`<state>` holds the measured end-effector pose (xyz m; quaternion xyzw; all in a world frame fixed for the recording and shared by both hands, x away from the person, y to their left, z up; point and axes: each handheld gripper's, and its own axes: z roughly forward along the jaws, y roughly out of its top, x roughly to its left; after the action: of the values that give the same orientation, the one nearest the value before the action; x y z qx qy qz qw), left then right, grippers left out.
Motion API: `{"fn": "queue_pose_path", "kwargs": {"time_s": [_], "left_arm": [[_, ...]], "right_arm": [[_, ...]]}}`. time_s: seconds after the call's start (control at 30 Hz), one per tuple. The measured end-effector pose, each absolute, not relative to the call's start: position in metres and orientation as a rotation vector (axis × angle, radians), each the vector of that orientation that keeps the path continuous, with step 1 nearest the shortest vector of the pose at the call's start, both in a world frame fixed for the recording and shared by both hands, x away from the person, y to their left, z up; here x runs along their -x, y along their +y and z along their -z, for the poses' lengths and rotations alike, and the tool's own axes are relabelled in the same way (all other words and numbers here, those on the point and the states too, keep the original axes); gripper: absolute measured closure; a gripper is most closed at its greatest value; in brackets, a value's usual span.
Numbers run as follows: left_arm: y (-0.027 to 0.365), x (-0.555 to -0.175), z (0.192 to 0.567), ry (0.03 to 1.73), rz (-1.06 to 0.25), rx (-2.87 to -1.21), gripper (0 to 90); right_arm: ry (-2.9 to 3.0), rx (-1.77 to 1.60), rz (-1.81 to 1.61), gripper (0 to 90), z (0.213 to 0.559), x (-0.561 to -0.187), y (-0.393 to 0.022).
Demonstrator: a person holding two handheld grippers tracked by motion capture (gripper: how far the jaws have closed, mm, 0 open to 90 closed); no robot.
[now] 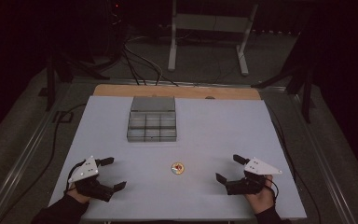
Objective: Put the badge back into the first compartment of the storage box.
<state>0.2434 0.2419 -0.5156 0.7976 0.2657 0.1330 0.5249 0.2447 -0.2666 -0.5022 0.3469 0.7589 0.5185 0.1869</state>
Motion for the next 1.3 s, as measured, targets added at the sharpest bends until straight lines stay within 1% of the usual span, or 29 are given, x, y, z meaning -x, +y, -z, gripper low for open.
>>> {"fn": "queue_pose_path", "kwargs": {"time_s": [0.33,0.6,0.93,1.3], "left_arm": [[0.240,-0.244,0.515,0.633,-0.325,-1.938,0.2],[0.239,-0.246,0.513,0.634,-0.303,-1.955,0.2],[0.236,-0.251,0.500,0.621,-0.257,-1.960,0.2],[0.222,-0.262,0.483,0.559,-0.215,-1.959,0.2]], "right_arm": [[2.134,-0.983,-1.466,0.0,0.503,-0.245,-0.265],[2.136,-0.979,-1.471,0.0,0.501,-0.244,-0.263],[2.140,-0.976,-1.477,0.0,0.501,-0.243,-0.262],[2.134,-0.974,-1.481,0.0,0.501,-0.242,-0.262]]}}
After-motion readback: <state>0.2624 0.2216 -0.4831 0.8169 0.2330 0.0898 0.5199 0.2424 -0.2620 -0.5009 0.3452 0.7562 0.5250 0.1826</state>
